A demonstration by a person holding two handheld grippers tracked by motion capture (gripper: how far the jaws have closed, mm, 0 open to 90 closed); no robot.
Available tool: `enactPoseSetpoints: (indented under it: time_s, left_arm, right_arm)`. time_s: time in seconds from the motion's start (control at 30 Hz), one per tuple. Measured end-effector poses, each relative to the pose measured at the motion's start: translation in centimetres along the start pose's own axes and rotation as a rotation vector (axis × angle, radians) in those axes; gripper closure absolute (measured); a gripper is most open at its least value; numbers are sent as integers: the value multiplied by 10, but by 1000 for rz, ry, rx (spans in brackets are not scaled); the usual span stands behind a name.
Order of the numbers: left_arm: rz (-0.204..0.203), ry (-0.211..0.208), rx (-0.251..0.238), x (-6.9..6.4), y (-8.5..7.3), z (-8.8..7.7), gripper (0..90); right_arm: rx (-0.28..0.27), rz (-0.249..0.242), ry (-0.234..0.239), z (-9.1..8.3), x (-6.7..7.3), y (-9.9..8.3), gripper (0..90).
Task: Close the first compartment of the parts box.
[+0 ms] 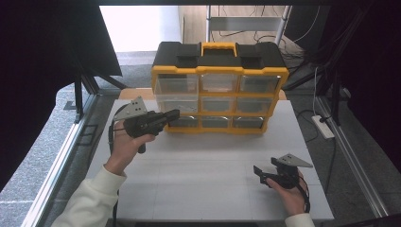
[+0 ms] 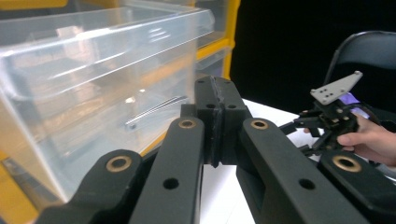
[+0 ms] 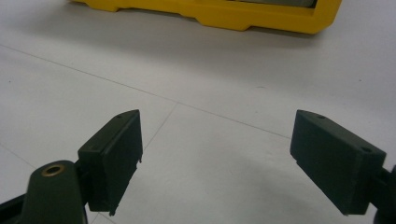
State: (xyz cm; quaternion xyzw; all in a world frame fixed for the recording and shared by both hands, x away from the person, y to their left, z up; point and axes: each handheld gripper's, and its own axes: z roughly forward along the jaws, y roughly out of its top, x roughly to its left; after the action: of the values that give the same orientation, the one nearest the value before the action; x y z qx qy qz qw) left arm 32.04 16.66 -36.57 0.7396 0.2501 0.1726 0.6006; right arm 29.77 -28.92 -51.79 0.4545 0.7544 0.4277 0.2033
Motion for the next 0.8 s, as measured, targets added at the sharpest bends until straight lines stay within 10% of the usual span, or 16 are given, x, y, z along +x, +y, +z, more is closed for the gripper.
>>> enactPoseSetpoints:
  time_s: [0.27,0.8]
  left_arm:
    - [26,90,27,10,-3,6,892]
    - [15,92,25,16,-1,16,893]
  right_arm:
    - [-2,-9,5,1,0,0,170]
    - [3,-13,1,2,0,1,171]
